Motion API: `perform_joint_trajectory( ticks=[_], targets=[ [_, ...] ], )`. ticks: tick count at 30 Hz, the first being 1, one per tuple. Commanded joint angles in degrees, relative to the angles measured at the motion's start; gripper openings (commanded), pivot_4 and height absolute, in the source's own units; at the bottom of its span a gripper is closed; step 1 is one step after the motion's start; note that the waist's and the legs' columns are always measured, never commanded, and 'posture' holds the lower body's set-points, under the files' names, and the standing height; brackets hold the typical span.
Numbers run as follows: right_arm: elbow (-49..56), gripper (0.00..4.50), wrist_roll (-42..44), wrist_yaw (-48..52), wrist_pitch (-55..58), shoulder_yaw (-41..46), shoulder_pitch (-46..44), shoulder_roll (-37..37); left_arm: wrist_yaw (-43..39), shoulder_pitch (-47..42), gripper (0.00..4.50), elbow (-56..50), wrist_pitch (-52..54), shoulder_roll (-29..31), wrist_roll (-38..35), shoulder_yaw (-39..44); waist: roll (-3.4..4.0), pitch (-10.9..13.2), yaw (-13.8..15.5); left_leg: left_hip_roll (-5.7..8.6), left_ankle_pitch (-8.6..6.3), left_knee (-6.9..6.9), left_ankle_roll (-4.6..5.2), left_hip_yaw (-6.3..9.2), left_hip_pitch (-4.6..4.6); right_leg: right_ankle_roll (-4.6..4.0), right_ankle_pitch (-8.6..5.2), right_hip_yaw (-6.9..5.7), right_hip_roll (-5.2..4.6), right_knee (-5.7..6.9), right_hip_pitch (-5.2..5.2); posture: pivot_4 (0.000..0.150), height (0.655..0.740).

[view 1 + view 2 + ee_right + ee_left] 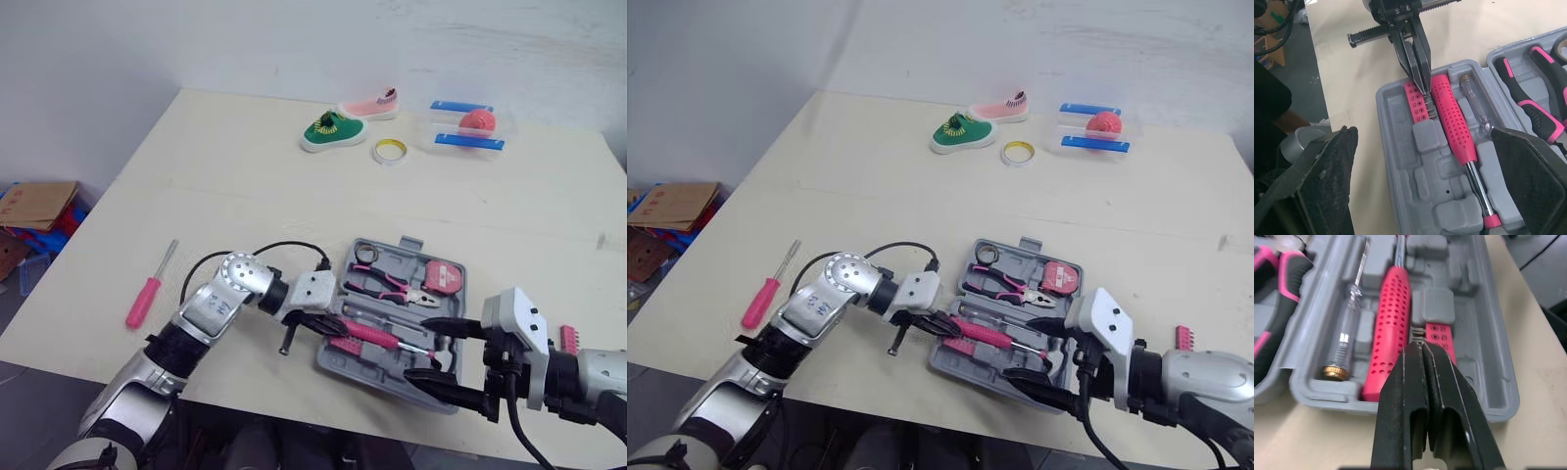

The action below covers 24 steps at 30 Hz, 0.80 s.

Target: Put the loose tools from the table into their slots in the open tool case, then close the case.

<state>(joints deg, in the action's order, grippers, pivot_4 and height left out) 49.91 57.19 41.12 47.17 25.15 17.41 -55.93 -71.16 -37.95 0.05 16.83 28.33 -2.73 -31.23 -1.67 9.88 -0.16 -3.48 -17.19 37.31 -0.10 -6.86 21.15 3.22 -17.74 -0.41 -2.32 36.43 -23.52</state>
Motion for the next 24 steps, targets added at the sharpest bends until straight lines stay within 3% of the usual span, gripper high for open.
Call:
perform_joint_trajectory(
  ticks=[1, 9, 12, 16, 20, 24],
  targets=[
    [3.45, 4.50, 2.17, -1.20, -0.58, 1.90, 0.67, 0.61, -1.11, 2.22, 0.03, 1.18, -4.72, 4.52, 8.34, -5.64, -0.03, -0.17, -0.20, -0.02, 0.00, -0.03, 0.00, -0.01, -0.02, 0.00, 0.00, 0.01, 0.00, 0.01, 0.01, 0.150, 0.7304],
    [2.02, 4.50, 0.35, -0.61, -1.29, 2.34, 1.26, 0.26, 1.38, 2.34, 0.03, 3.55, -5.34, 0.90, 4.97, -1.67, -0.02, -0.57, -0.53, -0.09, 0.05, -0.09, 0.02, -0.06, -0.12, -0.16, -0.10, 0.02, 0.01, 0.00, 0.31, 0.150, 0.7304],
    [1.18, 4.50, -0.91, -0.40, -1.62, 4.31, 2.50, 0.79, -0.36, 3.84, 0.03, -0.21, -0.35, 1.11, -5.06, 6.66, -0.03, -0.57, -0.86, -0.09, 0.05, -0.09, 0.03, -0.06, -0.10, -0.16, -0.10, 0.02, 0.02, -0.01, 0.27, 0.150, 0.7304],
    [-1.81, 4.50, 0.17, 0.70, -1.63, 14.56, 8.83, 4.76, -2.26, 10.98, 1.25, -10.01, 18.39, 9.78, -26.20, 27.16, -0.27, -0.27, -1.76, -0.20, 0.13, -0.11, -0.25, -0.01, 0.04, -0.22, -0.16, -0.01, 0.07, 0.46, -0.27, 0.150, 0.7304],
    [-8.46, 4.50, -3.47, 6.65, -3.53, 27.10, 16.95, 7.68, 7.81, 24.38, 2.86, -10.67, 25.44, 15.77, -28.98, 46.50, 0.11, -0.24, -1.47, -0.25, 0.09, -0.27, -0.50, 0.11, -0.08, -0.26, -0.46, -0.13, 0.06, 0.52, -0.25, 0.150, 0.7304],
    [-19.64, 4.50, -13.15, 11.17, -9.20, 28.93, 19.20, 5.54, 15.89, 33.25, 4.43, -2.53, 23.57, 16.17, -27.99, 63.18, -0.17, -0.07, -1.39, -0.13, -0.13, -0.21, -0.36, 0.12, -0.12, -0.19, -0.55, -0.15, -0.09, 0.39, -0.14, 0.150, 0.7304]
  ],
)
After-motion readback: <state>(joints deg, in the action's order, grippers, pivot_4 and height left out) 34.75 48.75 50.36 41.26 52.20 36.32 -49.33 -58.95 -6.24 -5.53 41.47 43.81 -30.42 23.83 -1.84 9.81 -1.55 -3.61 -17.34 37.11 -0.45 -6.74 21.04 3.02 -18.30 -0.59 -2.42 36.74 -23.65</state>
